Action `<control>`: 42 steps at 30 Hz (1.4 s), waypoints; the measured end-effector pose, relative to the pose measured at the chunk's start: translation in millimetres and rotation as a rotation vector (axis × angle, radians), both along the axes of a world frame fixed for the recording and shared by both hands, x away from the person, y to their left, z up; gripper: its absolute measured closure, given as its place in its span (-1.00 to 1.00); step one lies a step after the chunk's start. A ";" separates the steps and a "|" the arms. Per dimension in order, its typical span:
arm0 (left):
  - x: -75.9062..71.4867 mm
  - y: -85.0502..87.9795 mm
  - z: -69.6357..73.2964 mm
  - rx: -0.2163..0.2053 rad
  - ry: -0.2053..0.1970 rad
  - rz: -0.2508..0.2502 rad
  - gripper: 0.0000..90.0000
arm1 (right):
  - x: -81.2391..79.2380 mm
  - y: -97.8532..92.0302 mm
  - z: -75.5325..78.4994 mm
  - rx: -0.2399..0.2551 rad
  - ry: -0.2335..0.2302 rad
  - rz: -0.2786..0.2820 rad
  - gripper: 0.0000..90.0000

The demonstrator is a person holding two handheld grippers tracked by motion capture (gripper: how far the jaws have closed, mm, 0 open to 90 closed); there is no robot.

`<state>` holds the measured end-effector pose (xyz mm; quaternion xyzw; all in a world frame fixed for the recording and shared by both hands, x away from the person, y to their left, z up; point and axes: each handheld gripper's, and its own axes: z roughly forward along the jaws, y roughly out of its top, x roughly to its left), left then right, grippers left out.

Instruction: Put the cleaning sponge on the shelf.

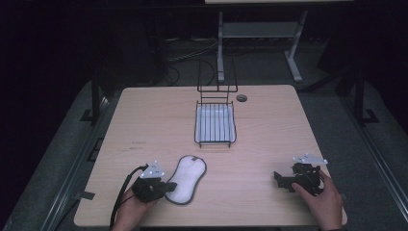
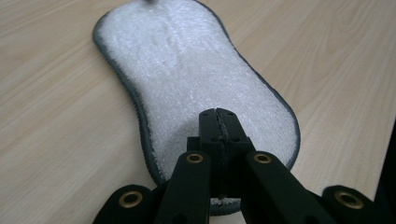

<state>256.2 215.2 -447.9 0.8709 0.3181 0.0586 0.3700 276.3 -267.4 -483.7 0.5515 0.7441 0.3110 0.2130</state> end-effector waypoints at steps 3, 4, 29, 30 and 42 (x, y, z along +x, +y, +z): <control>2.3 5.2 0.3 0.004 0.000 0.016 1.00 | 0.0 0.0 0.0 0.000 0.000 0.000 -1.00; 3.1 7.7 0.2 -0.003 0.007 0.027 1.00 | 0.0 0.0 0.0 0.000 0.000 0.000 -1.00; 24.4 50.7 2.0 0.029 -0.012 0.154 1.00 | 0.0 0.0 0.0 0.000 0.000 0.000 -1.00; 24.4 50.7 2.0 0.029 -0.012 0.154 1.00 | 0.0 0.0 0.0 0.000 0.000 0.000 -1.00; 25.8 47.6 6.9 -0.015 -0.020 0.115 0.59 | 0.0 0.0 0.0 0.001 0.000 0.000 -1.00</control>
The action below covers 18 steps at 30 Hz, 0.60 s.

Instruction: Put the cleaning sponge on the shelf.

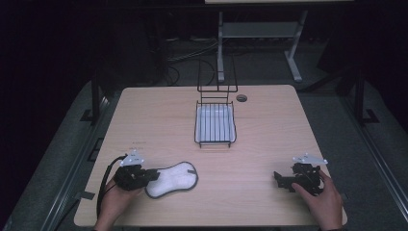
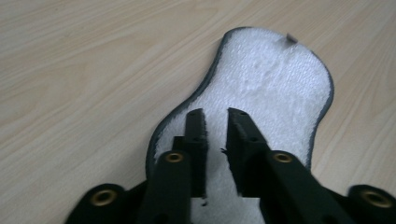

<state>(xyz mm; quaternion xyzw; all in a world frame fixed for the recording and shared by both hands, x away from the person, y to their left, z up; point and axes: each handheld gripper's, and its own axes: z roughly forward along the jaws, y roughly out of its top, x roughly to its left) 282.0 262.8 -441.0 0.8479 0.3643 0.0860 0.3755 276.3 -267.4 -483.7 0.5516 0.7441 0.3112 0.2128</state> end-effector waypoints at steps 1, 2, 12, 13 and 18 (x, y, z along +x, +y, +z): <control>0.6 -0.7 0.8 0.003 -0.005 -0.008 0.50 | 0.0 0.0 0.0 0.000 0.000 0.000 -1.00; 0.7 -1.3 1.6 0.005 -0.008 -0.013 0.41 | 0.0 0.0 0.0 0.000 0.000 0.000 -1.00; 11.3 -14.9 1.5 0.002 -0.017 -0.120 -0.43 | 0.0 0.0 0.0 0.000 0.000 0.000 -1.00; 13.1 -17.0 0.9 0.015 -0.020 -0.138 -0.53 | 0.0 0.0 0.0 0.000 0.000 0.000 -1.00; 18.2 -21.2 -2.5 0.013 -0.016 -0.164 -0.64 | 0.0 0.0 0.0 0.000 0.000 0.000 -1.00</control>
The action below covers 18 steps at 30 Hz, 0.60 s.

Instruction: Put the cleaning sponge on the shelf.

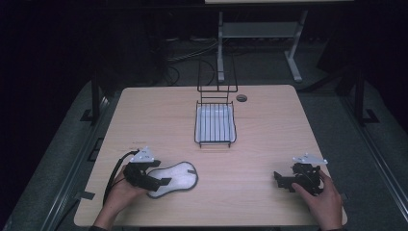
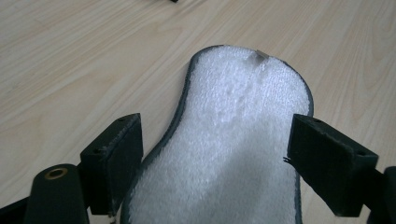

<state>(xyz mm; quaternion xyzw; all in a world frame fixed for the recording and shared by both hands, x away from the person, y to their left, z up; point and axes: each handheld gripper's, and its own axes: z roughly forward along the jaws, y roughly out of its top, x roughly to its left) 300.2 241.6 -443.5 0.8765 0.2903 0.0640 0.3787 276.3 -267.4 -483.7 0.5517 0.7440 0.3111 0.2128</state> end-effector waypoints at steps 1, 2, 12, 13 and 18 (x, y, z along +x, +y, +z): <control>1.8 -0.9 -1.8 0.007 0.005 -0.006 -0.65 | 0.0 0.0 0.0 0.000 0.000 0.000 -1.00; 3.0 -1.7 -3.4 0.008 0.010 -0.008 -0.68 | 0.0 0.0 0.0 0.000 0.000 0.000 -1.00; 9.1 -10.1 -12.3 0.039 0.026 -0.037 -0.69 | 0.0 0.0 0.0 0.000 0.000 0.000 -1.00; 8.9 -11.3 -13.4 0.045 0.030 -0.042 -0.69 | 0.0 0.0 0.0 0.000 0.000 0.000 -1.00; 8.6 -15.1 -15.6 0.071 0.023 -0.060 -0.72 | 0.0 0.0 -0.1 0.000 0.000 0.000 -1.00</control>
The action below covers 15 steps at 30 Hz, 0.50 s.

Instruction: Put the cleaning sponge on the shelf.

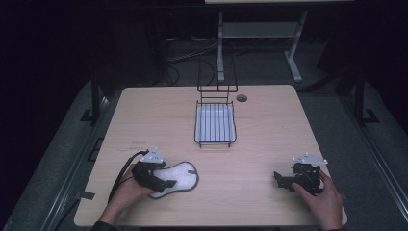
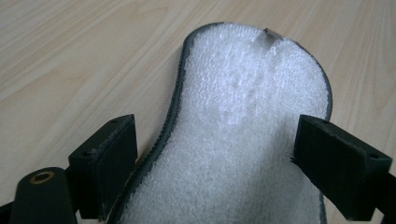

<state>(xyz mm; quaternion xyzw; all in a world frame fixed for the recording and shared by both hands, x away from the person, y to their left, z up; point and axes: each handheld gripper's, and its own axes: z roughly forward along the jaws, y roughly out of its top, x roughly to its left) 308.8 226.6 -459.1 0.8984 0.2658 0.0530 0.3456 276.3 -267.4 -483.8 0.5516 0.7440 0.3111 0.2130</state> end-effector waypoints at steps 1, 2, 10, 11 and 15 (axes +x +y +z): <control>-0.2 -0.4 0.1 0.007 -0.004 -0.003 -0.72 | 0.0 0.0 0.0 0.000 0.000 0.000 -1.00; -0.6 -0.8 -0.1 0.007 -0.003 -0.004 -0.72 | 0.0 0.0 0.0 0.000 0.000 0.000 -1.00; 3.8 0.1 -4.2 -0.010 0.027 -0.025 -0.72 | 0.0 0.0 0.0 0.000 0.000 0.000 -1.00; 4.1 0.0 -4.1 -0.010 0.028 -0.027 -0.72 | 0.0 0.0 0.0 0.000 0.000 0.000 -1.00; 4.1 -1.5 -2.6 -0.005 0.036 -0.036 -0.64 | 0.0 0.0 0.0 0.000 0.000 0.000 -1.00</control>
